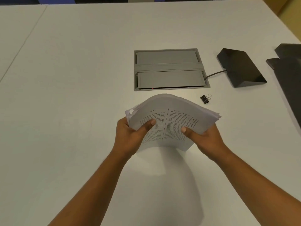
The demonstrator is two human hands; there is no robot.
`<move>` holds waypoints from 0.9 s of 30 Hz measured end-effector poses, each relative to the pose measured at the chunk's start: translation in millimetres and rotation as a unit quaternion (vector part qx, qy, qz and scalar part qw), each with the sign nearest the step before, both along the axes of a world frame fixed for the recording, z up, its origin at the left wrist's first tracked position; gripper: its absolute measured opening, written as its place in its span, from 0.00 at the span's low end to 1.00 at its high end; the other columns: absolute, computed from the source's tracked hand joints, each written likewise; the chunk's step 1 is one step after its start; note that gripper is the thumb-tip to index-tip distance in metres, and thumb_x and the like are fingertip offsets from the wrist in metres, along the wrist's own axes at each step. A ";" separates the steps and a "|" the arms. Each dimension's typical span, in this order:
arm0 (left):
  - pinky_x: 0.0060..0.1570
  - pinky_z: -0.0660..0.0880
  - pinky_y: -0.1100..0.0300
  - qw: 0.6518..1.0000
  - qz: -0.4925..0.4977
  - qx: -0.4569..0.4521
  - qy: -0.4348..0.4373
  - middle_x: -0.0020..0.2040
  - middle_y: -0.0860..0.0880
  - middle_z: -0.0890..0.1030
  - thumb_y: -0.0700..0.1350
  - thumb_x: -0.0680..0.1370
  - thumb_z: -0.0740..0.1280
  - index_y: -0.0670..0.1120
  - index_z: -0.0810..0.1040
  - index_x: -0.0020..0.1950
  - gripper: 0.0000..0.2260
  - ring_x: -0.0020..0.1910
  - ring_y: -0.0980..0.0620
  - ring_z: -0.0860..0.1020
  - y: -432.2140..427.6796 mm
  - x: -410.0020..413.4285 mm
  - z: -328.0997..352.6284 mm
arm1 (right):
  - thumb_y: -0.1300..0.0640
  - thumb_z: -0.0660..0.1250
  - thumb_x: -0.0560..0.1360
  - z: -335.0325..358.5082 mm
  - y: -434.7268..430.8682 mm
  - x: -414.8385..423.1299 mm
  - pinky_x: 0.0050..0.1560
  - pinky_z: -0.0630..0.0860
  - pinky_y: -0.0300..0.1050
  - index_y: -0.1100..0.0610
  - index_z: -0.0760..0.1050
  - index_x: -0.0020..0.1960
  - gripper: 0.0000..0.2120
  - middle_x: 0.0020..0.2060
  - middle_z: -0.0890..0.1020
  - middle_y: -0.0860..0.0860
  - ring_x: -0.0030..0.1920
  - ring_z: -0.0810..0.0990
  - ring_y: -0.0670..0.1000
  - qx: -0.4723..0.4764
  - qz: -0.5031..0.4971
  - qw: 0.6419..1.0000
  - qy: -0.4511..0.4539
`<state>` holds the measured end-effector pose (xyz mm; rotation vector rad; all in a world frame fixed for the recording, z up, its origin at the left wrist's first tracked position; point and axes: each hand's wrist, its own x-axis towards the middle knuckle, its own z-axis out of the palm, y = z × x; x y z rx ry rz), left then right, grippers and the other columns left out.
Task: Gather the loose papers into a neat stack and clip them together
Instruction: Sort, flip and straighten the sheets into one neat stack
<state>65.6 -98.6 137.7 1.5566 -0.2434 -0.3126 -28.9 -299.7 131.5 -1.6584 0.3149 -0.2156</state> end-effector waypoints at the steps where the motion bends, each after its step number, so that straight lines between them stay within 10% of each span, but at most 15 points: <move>1: 0.43 0.83 0.60 1.000 0.001 0.007 0.014 0.46 0.59 0.86 0.48 0.70 0.75 0.67 0.82 0.48 0.14 0.49 0.53 0.84 -0.6 -0.1 -6.6 | 0.55 0.73 0.70 -5.9 1.2 0.9 0.50 0.82 0.42 0.37 0.76 0.56 0.19 0.53 0.84 0.44 0.55 0.83 0.45 -0.001 0.008 1.000 0.013; 5: 0.42 0.82 0.60 0.998 0.008 0.036 0.056 0.47 0.59 0.86 0.44 0.74 0.73 0.62 0.80 0.50 0.12 0.50 0.50 0.84 0.3 4.6 -24.0 | 0.58 0.73 0.73 -25.0 0.4 1.4 0.48 0.81 0.38 0.28 0.76 0.51 0.23 0.50 0.83 0.37 0.54 0.81 0.39 -0.024 0.025 0.998 0.061; 12: 0.50 0.82 0.44 0.990 -0.005 0.035 0.137 0.52 0.49 0.87 0.47 0.73 0.73 0.49 0.83 0.56 0.12 0.50 0.46 0.85 2.7 20.0 -30.7 | 0.58 0.68 0.77 -45.5 -19.2 0.4 0.41 0.77 0.28 0.47 0.79 0.55 0.09 0.48 0.83 0.39 0.45 0.83 0.33 -0.008 0.014 0.989 0.146; 18: 0.45 0.83 0.52 0.988 0.046 -0.036 0.143 0.53 0.49 0.86 0.43 0.78 0.68 0.51 0.80 0.60 0.12 0.49 0.48 0.86 -4.0 66.0 -36.5 | 0.61 0.70 0.76 -76.5 -32.4 7.0 0.59 0.80 0.53 0.56 0.80 0.60 0.13 0.54 0.86 0.51 0.54 0.85 0.51 0.074 0.052 0.964 0.249; 27: 0.47 0.84 0.51 0.974 0.081 -0.047 0.208 0.49 0.48 0.88 0.39 0.78 0.68 0.45 0.82 0.60 0.11 0.50 0.42 0.85 -25.4 102.6 -86.3 | 0.50 0.78 0.66 -103.1 -36.6 30.4 0.63 0.76 0.58 0.61 0.78 0.63 0.29 0.59 0.84 0.58 0.59 0.82 0.59 0.205 0.062 0.940 0.266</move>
